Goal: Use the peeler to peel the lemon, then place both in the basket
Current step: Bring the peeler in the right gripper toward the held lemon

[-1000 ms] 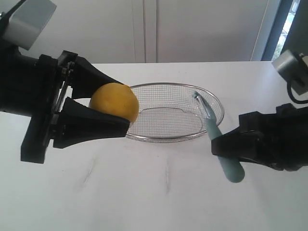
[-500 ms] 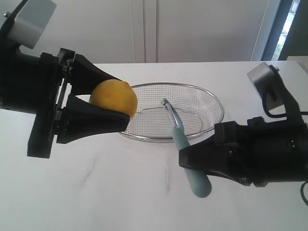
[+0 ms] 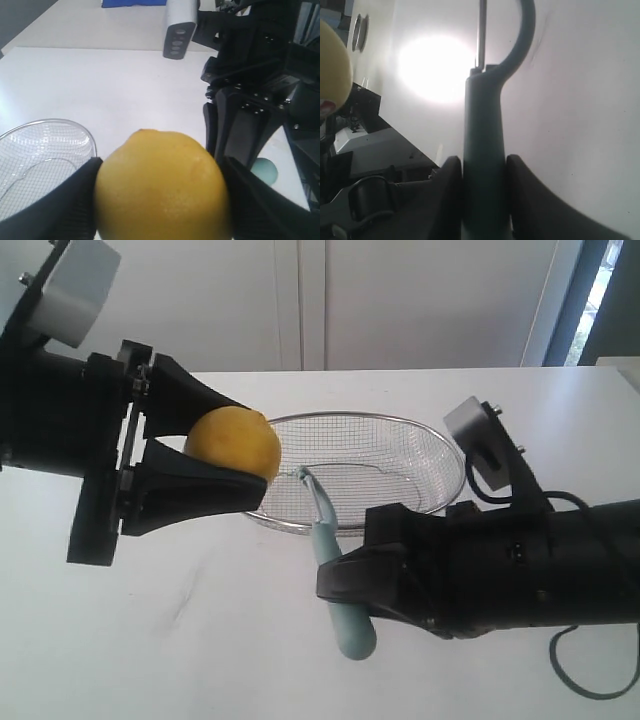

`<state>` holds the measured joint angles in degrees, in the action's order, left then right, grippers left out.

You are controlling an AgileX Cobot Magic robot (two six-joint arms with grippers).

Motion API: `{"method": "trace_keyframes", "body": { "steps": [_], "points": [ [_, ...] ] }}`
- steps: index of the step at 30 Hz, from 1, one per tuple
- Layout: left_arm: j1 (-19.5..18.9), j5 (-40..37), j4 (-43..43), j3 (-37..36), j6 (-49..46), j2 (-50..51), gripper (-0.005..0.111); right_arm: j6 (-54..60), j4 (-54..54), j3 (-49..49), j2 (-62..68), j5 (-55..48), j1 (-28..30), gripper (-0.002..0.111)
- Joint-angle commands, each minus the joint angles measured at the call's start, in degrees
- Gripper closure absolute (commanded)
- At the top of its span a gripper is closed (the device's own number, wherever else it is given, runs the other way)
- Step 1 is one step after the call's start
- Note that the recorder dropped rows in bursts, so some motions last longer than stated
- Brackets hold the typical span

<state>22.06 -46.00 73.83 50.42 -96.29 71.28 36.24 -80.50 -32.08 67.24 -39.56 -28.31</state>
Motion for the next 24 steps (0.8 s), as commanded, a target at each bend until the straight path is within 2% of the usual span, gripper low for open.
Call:
{"method": "trace_keyframes", "body": {
  "steps": [1,11,24],
  "points": [
    [-0.27,2.04,1.24,0.31,-0.02,-0.55,0.107,1.34,-3.96,0.24,2.37,3.27,-2.59,0.108],
    [-0.27,3.57,-0.18,0.31,-0.02,2.03,0.107,2.79,-9.15,0.14,4.16,6.66,-6.43,0.108],
    [-0.16,4.24,-0.72,0.31,-0.02,4.11,0.107,2.79,-9.8,0.14,4.16,5.06,-6.58,0.108]
  ]
}}
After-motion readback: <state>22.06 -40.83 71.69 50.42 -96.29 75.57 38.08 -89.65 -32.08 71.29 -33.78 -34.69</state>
